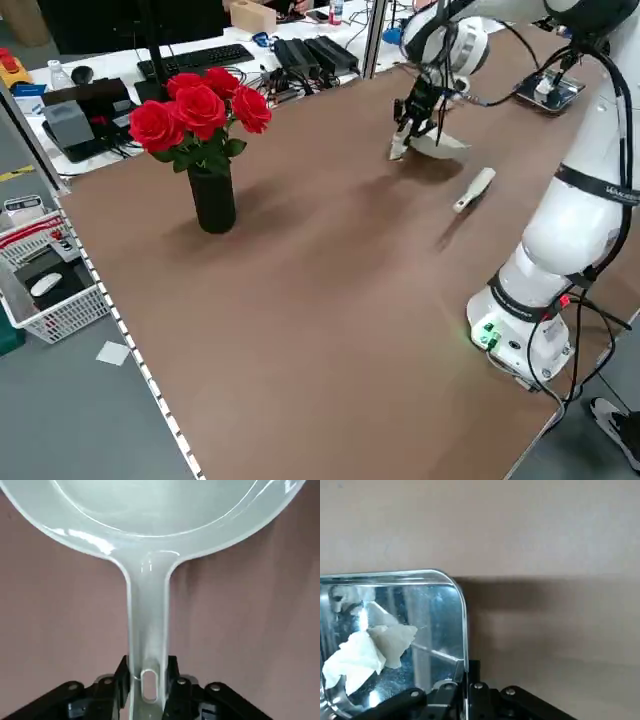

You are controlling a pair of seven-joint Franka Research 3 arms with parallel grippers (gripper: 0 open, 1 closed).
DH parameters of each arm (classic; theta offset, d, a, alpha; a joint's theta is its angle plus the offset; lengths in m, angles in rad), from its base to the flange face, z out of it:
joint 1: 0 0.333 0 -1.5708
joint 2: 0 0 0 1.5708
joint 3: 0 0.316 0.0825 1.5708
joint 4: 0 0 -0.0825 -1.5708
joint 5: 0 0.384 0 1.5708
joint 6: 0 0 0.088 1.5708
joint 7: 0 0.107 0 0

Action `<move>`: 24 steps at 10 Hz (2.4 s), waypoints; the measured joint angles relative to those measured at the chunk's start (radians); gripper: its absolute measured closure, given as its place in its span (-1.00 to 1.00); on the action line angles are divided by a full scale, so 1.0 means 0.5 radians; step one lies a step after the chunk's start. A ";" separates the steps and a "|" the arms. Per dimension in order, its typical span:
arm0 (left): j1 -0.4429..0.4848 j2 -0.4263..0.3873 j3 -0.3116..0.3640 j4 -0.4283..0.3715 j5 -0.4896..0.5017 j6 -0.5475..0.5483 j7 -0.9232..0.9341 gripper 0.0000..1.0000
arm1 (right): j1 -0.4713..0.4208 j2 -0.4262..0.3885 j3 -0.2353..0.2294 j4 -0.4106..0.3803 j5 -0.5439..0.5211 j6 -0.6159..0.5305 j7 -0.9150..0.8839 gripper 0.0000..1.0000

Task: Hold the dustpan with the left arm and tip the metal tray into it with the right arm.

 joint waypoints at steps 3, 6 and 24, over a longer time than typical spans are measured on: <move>-0.012 -0.001 -0.281 0.139 -0.032 -0.200 -0.083 0.35 | 0.020 -0.082 -0.019 0.194 -0.131 -0.291 0.251 0.89; -0.101 0.079 -0.342 0.361 -0.139 -0.356 -0.157 0.35 | 0.105 -0.287 0.000 0.342 -0.422 -0.585 0.668 0.89; -0.724 1.059 -0.288 1.156 0.349 -0.684 -0.949 0.35 | 0.169 -0.633 1.366 0.464 -1.355 -0.897 2.609 0.89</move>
